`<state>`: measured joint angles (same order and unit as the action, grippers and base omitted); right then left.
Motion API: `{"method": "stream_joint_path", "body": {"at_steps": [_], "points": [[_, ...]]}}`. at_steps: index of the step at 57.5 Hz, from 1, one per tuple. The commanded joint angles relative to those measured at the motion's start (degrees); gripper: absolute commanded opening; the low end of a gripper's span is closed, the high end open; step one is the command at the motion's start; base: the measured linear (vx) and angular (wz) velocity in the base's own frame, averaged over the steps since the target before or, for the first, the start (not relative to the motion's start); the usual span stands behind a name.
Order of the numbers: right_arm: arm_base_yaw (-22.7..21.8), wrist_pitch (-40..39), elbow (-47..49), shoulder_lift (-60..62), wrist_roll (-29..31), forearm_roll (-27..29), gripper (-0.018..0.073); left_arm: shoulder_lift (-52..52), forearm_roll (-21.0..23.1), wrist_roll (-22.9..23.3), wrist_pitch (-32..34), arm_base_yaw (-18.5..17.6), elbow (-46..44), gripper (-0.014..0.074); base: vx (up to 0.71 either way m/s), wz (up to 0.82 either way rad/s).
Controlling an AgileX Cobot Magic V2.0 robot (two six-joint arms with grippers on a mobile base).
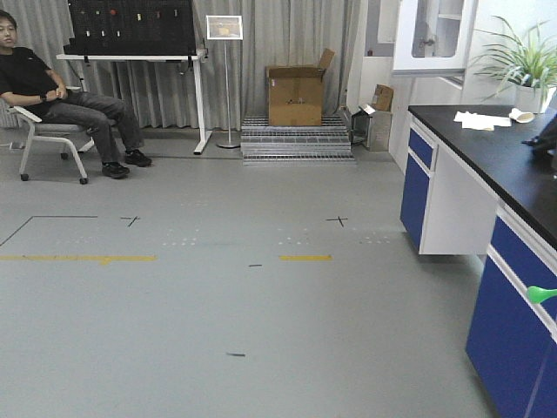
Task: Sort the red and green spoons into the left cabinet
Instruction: 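Drive the base away from the bench holding both spoons, then drive the base to the open white cabinet with the blue tray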
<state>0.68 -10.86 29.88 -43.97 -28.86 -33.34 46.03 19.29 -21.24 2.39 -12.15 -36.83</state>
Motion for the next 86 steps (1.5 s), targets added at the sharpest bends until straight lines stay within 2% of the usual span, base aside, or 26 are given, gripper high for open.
{"method": "stream_joint_path", "body": {"at_steps": [1,86], "points": [[-0.20,-3.72,2.14,0.37,-0.11,0.05,-0.0003,-0.35,0.48,0.53,4.14,-0.31,-1.66,-0.0004,0.62,0.03],[-0.20,-3.76,2.14,0.37,-0.11,0.05,-0.0003,-0.35,0.48,0.53,4.21,-0.31,-1.66,-0.0004,0.67,0.02]]}}
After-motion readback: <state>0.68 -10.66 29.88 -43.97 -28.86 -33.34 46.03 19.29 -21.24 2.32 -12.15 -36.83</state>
